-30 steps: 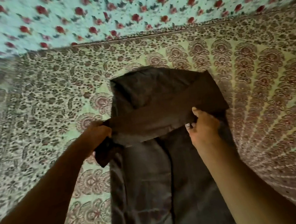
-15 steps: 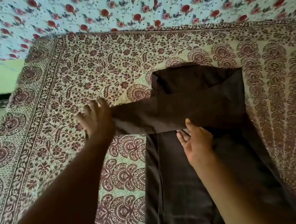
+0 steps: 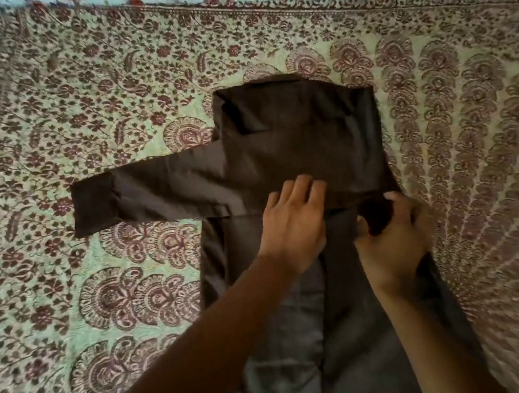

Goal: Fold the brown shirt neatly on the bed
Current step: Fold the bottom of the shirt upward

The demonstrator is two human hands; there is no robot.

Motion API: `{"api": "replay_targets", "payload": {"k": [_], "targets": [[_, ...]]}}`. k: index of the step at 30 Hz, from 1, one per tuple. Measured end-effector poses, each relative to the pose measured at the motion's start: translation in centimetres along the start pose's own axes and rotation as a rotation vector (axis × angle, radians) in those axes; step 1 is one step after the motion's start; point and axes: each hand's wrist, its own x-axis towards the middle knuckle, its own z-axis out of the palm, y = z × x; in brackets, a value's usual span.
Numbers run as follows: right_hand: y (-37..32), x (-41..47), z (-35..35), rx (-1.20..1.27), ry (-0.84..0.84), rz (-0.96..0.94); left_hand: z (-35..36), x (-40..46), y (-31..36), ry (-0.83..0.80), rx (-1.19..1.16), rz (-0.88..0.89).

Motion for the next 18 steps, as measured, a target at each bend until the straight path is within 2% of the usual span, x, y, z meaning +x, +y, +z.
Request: {"api": "replay_targets", "payload": {"k": [2,3,7,10,14,18], "targets": [[1.9,1.1,-0.5,-0.188,-0.038,0.04,1.5,1.6,1.3,-0.065,0.063,0.076],[2.4,1.6,-0.7,-0.196,-0.052,0.022,2.0,2.4,1.5,-0.102,0.101,0.104],[3.1,2.6,-1.5,-0.042,-0.048,-0.142,3.2,4.9,2.3,-0.167,0.182,0.188],[2.6,2.1,-1.6,0.064,-0.073,-0.243,2.9,5.8,1.6,-0.171,0.185,0.142],[3.9,1.1,-1.9,-0.164,-0.203,-0.185,2.6,6.4,1.3,-0.173,0.2,0.12],[6.9,-1.7,-4.2,-0.299,-0.18,-0.073,2.9,4.4,3.7,-0.163,0.081,0.142]]}}
